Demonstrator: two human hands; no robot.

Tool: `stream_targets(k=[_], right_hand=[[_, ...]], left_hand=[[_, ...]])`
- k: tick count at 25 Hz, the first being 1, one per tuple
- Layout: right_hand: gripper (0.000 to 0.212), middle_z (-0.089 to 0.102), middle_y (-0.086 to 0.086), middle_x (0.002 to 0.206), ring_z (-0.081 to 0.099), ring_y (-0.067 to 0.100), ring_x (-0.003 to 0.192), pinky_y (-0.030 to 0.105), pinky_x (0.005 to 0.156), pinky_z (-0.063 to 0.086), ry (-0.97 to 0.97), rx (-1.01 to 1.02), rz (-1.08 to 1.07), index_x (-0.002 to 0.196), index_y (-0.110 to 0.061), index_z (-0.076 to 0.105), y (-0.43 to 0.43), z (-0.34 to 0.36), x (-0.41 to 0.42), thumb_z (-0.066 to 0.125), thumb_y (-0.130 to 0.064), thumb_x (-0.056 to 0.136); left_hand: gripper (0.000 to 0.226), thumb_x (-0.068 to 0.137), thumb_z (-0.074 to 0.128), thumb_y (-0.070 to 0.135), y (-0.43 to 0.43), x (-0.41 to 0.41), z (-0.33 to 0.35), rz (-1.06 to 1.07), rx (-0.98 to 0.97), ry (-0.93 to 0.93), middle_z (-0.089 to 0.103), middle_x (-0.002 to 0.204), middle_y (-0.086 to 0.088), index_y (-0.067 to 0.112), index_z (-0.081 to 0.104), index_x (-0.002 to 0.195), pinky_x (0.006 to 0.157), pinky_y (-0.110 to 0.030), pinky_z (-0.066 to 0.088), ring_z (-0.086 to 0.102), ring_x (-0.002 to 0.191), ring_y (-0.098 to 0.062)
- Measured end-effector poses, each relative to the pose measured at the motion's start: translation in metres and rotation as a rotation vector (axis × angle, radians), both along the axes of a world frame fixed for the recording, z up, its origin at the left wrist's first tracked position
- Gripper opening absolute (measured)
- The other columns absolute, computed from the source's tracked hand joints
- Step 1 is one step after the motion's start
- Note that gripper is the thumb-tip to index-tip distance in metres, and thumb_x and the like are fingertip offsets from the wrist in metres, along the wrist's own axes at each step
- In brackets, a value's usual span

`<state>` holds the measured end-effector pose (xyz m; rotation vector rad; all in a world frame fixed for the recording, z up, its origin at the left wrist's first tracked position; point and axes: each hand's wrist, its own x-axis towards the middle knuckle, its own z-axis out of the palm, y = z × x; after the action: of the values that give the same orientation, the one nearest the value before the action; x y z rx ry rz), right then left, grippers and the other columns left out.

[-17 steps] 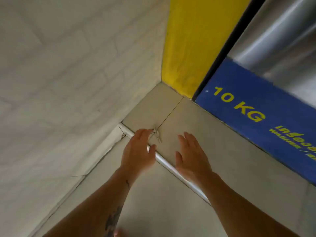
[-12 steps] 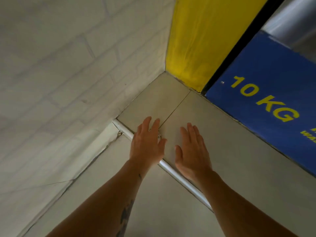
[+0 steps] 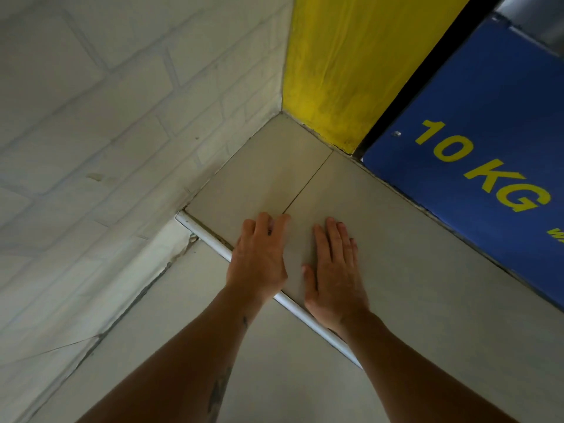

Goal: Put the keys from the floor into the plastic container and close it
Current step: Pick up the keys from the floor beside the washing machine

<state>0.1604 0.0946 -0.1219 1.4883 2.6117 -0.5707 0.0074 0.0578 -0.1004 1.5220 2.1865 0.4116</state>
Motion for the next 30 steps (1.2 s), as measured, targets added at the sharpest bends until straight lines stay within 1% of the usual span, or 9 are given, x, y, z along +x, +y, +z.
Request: stream_targets(k=[4,8,11,13,15,18,23,27,30], right_hand=[[0.076,-0.007,0.011,0.166,-0.011,0.027,0.152,0.042,0.123,-0.002,-0.105,-0.121,0.019,0.156,-0.013,-0.001,0.008,0.018,-0.004,0.042,-0.035,0.097],[0.071,-0.013,0.006,0.166,-0.010,0.024,0.152,0.039,0.123,0.003,-0.219,-0.319,0.024,0.157,-0.014,-0.003,0.012,0.078,-0.008,0.038,-0.030,0.102],[0.066,-0.006,0.004,0.167,-0.006,0.020,0.153,0.036,0.123,0.007,-0.189,-0.389,-0.008,0.158,-0.014,0.004,-0.008,0.143,-0.011,0.036,-0.029,0.102],[0.062,0.001,0.000,0.167,-0.001,0.017,0.153,0.034,0.121,0.011,-0.156,-0.421,-0.026,0.157,-0.016,0.011,-0.021,0.193,-0.013,0.036,-0.029,0.102],[0.059,0.011,-0.001,0.166,0.008,0.015,0.151,0.032,0.119,0.017,-0.120,-0.431,-0.022,0.156,-0.018,0.020,-0.036,0.253,-0.018,0.039,-0.029,0.101],[0.052,0.031,0.003,0.158,0.030,0.022,0.143,0.032,0.114,0.028,-0.090,-0.409,0.005,0.150,-0.017,0.035,-0.057,0.349,-0.023,0.043,-0.028,0.099],[0.040,0.053,0.013,0.137,0.048,0.029,0.128,0.034,0.104,0.038,-0.002,-0.317,0.060,0.134,-0.012,0.053,-0.085,0.490,-0.024,0.047,-0.023,0.096],[0.037,0.060,0.011,0.119,0.056,0.028,0.113,0.033,0.090,0.040,0.080,-0.272,0.176,0.121,-0.013,0.059,-0.117,0.568,-0.009,0.045,-0.028,0.090],[0.040,0.062,0.010,0.112,0.054,0.020,0.099,0.031,0.082,0.039,0.147,-0.286,0.290,0.114,-0.011,0.060,-0.149,0.618,0.007,0.039,-0.028,0.085]], left_hand=[[0.046,0.078,0.059,0.000,-0.006,-0.023,0.019,-0.081,-0.139,0.071,0.046,0.118,-0.006,0.012,0.052,0.122,0.074,-0.028,0.042,0.045,0.102,-0.023],[0.029,0.080,0.054,0.001,-0.018,-0.031,0.083,0.150,-0.311,-0.057,0.056,0.106,-0.003,0.013,0.065,0.103,0.070,-0.025,0.036,0.053,0.094,-0.020],[0.023,0.084,0.047,0.000,-0.032,-0.042,0.152,0.281,-0.431,-0.268,0.062,0.101,-0.007,0.007,0.065,0.096,0.064,-0.023,0.043,0.056,0.086,-0.021],[0.032,0.092,0.043,-0.001,-0.047,-0.047,0.198,0.362,-0.459,-0.391,0.065,0.115,-0.011,0.002,0.067,0.112,0.079,-0.030,0.051,0.061,0.102,-0.026],[0.032,0.094,0.045,0.005,-0.064,-0.055,0.254,0.492,-0.475,-0.576,0.069,0.102,-0.008,-0.001,0.067,0.115,0.077,-0.031,0.052,0.063,0.086,-0.019],[0.023,0.093,0.048,0.015,-0.094,-0.059,0.350,0.564,-0.447,-0.686,0.059,0.071,0.004,0.007,0.069,0.096,0.057,-0.023,0.043,0.052,0.059,-0.009],[0.012,0.087,0.058,0.012,-0.158,-0.041,0.492,0.708,-0.289,-0.853,0.059,0.060,-0.007,0.006,0.065,0.079,0.040,-0.022,0.032,0.046,0.041,-0.015],[0.014,0.088,0.056,0.006,-0.216,-0.009,0.576,0.812,-0.091,-1.007,0.062,0.067,-0.014,-0.002,0.068,0.091,0.046,-0.028,0.035,0.049,0.052,-0.023],[0.015,0.089,0.053,0.002,-0.266,0.025,0.634,0.908,0.089,-1.012,0.063,0.074,-0.013,0.003,0.068,0.092,0.048,-0.029,0.037,0.054,0.063,-0.025]])
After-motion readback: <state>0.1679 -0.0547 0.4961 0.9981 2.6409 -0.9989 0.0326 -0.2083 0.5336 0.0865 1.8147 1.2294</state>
